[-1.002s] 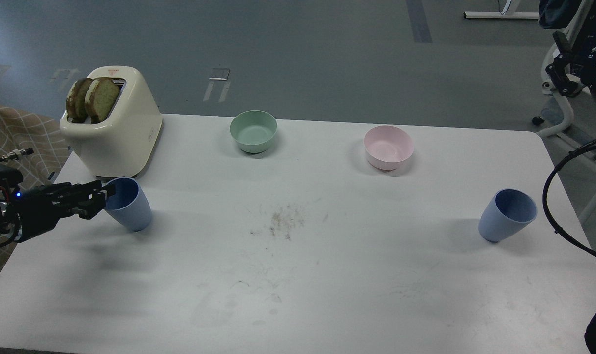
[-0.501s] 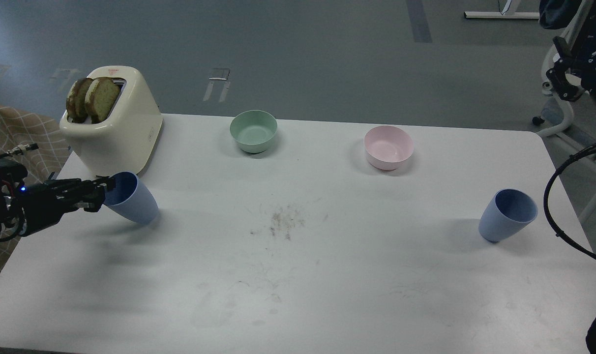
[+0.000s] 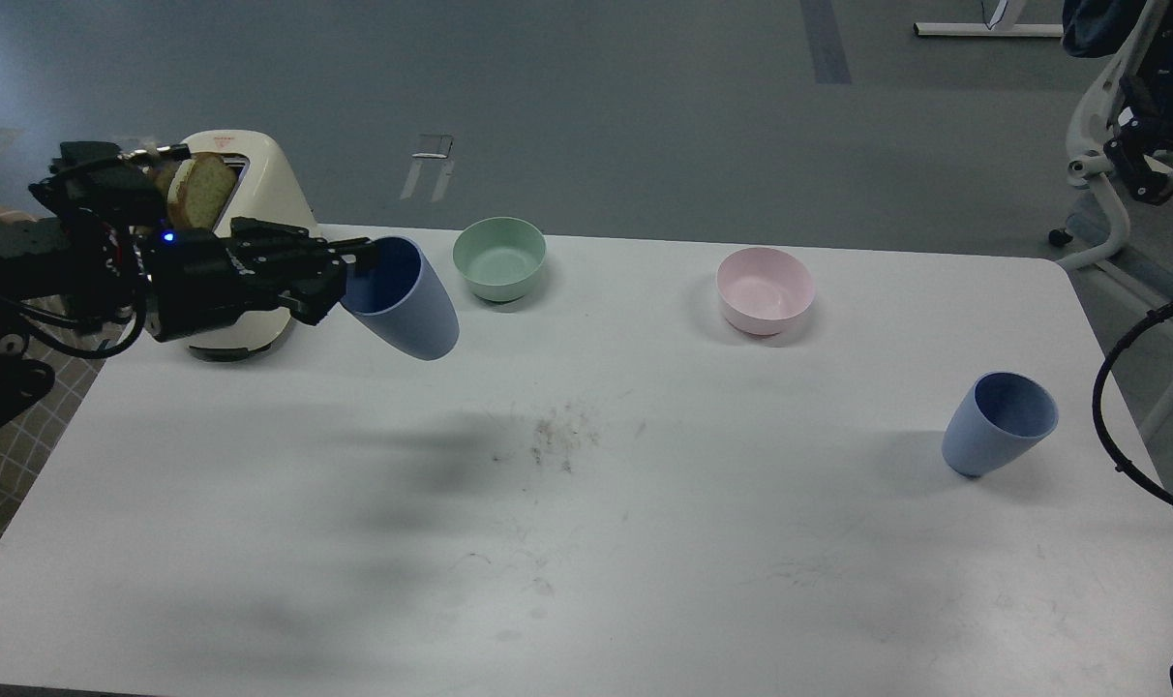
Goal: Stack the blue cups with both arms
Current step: 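Lift the blue cup with the left gripper and carry it to table center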
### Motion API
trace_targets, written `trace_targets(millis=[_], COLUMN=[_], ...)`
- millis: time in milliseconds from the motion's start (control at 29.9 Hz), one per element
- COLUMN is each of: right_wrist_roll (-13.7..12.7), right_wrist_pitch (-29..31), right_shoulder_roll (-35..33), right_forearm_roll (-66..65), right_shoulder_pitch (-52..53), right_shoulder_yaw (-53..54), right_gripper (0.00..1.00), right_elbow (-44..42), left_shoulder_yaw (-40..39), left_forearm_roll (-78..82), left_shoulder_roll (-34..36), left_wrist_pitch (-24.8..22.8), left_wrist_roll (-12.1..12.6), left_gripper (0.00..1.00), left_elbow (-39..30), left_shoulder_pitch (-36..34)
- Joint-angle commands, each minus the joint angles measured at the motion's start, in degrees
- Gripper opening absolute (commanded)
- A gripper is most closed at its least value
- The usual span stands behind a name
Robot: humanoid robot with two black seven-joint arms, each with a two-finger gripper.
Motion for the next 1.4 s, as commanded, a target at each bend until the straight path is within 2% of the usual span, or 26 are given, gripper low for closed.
trace_targets(millis=[0,100,167,301,367,535,735,1370], right_wrist_roll=[0.1,0.0,0.0,0.0,0.0,0.0,0.1,0.2], right_wrist_pitch=[0.0,0.0,0.0,0.0,0.0,0.0,0.2,1.5], right_shoulder_roll=[-0.2,-0.1,-0.1,-0.2,-0.3,-0.2,-0.2,-0.2], right_forearm_roll=[0.0,0.0,0.0,0.0,0.0,0.0,0.0,0.2], right_shoulder_pitch=[-0.8,-1.0,-1.3,-1.4,-1.7,-2.0,-3.0,-6.9], right_shoulder_yaw=[0.0,0.3,0.3,0.4,0.8,0.8,0.9,3.3], right_gripper=[1.00,1.00,1.00,1.00,1.00,1.00,1.00,1.00], right_elbow=[0.4,0.4,0.5,0.5,0.5,0.5,0.3,0.4], left_shoulder_yaw=[0.1,1.7,5.8,10.9,13.7,15.9,16.6,16.7], left_forearm_roll=[4.6,6.4,8.5,9.0,9.1,9.3,9.3,9.3], left_shoulder_roll=[-7.3,-13.6,-17.3,-20.7,-23.6,-26.9,-29.4,-32.9], left_wrist_pitch=[-3.8,-5.2,-5.2,-5.2,-5.1,-5.1,-5.1,-5.2], left_wrist_roll=[0.4,1.0,1.9,1.9,1.9,2.0,2.9,3.1], left_gripper=[0.00,0.00,0.00,0.00,0.00,0.00,0.00,0.00], left_elbow=[0.7,4.9,9.0,13.6,18.5,22.9,25.0,27.1], left_shoulder_pitch=[-2.3,-4.3,-7.2,-10.9,-12.5,-13.2,-13.3,-15.1])
